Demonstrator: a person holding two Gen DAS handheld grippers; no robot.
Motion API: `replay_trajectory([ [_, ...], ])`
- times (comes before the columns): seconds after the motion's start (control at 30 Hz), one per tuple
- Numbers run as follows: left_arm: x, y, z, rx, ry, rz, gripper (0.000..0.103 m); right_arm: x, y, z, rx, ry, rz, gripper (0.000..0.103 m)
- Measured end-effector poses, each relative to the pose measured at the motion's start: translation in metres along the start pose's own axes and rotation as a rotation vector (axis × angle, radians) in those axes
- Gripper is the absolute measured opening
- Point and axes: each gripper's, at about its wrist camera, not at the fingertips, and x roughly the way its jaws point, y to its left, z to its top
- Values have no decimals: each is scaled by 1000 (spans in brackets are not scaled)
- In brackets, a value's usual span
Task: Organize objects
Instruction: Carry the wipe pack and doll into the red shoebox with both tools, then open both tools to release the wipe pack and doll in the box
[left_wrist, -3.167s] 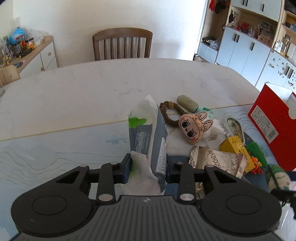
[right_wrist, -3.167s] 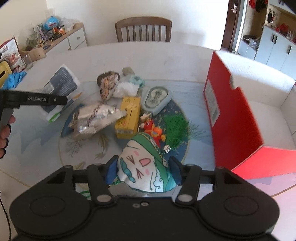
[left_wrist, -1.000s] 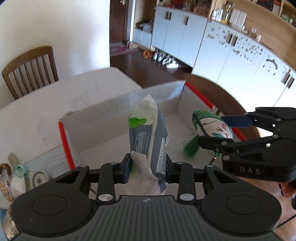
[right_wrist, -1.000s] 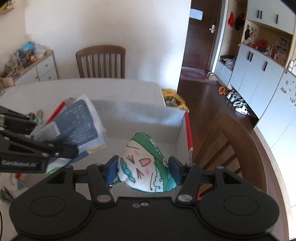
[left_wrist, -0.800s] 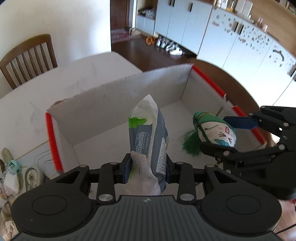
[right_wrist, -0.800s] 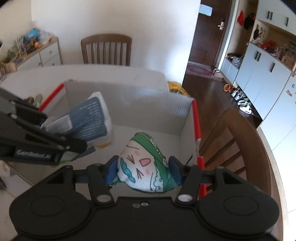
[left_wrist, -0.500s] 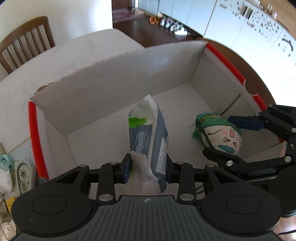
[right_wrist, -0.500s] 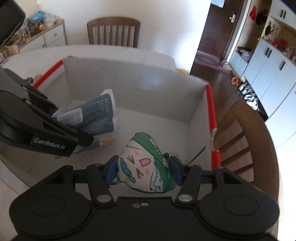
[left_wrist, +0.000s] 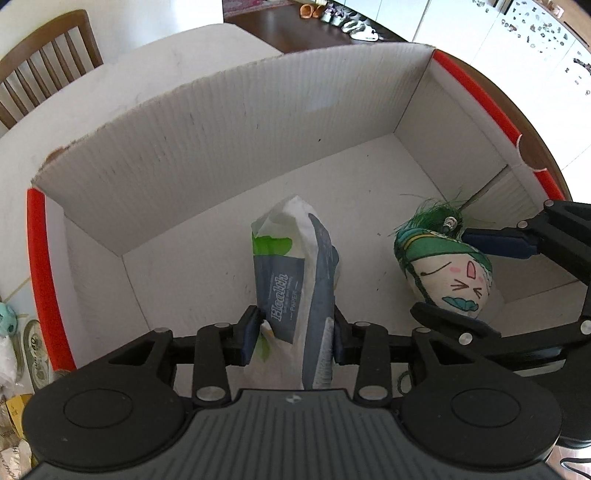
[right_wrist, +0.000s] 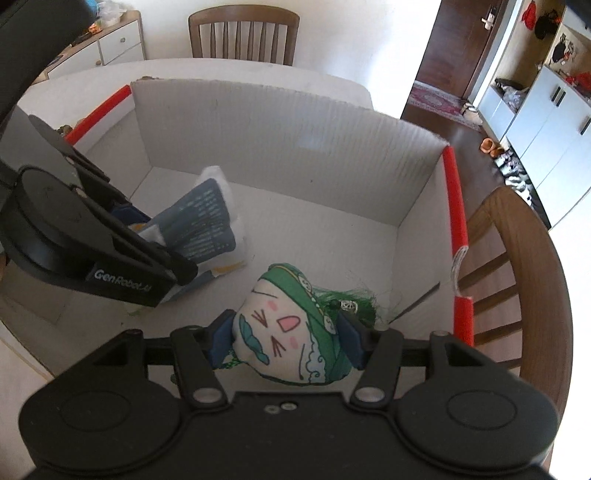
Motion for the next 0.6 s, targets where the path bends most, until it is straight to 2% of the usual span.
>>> replay_trajectory([
  [0.17, -3, 6, -1, -20, -7, -19, 54, 3, 2, -2, 2, 11, -2, 61],
  [0.3, -11, 7, -2, -18, -31, -13, 60, 1, 4, -4, -4, 7, 0, 62],
  [0.5, -26, 8, -6, -28, -73, -15, 61, -13, 3, -5, 7, -24, 4, 67],
  [0.6, -38, 9, -9, -27, -102, -12, 61, -23, 2, -4, 13, -51, -1, 73],
])
